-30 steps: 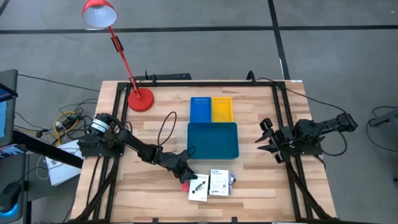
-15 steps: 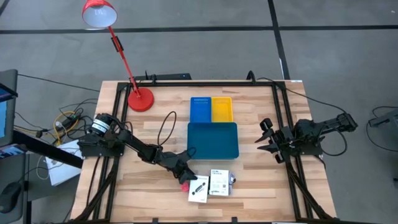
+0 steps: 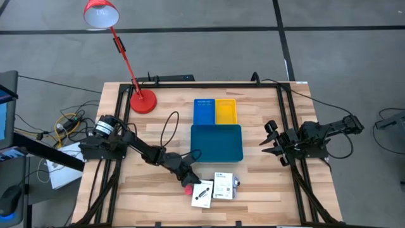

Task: Pick and place items into bin
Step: Put the left white card reader box into the top blue basket

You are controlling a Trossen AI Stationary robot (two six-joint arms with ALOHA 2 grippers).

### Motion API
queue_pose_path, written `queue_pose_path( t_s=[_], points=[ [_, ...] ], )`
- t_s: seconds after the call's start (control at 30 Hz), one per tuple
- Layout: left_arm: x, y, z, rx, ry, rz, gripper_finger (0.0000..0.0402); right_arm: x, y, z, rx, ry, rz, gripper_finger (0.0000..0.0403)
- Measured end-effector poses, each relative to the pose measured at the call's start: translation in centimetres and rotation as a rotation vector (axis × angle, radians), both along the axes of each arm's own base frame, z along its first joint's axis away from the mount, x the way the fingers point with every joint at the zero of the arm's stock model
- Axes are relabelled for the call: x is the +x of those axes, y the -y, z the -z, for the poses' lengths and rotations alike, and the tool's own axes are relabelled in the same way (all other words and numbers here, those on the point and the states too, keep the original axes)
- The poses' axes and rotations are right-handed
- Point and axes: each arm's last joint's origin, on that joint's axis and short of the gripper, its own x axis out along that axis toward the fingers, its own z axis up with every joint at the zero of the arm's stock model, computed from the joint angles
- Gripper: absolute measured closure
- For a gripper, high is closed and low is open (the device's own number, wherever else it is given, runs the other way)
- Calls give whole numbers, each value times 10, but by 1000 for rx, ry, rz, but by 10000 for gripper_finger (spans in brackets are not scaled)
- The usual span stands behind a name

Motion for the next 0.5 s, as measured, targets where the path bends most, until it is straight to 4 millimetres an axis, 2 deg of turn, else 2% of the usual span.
queue_pose_path(
  t_s=[0.5],
  points=[
    [2, -3, -2, -7, 20, 11, 352, 0, 0, 0, 0, 0, 0, 294]
  ],
)
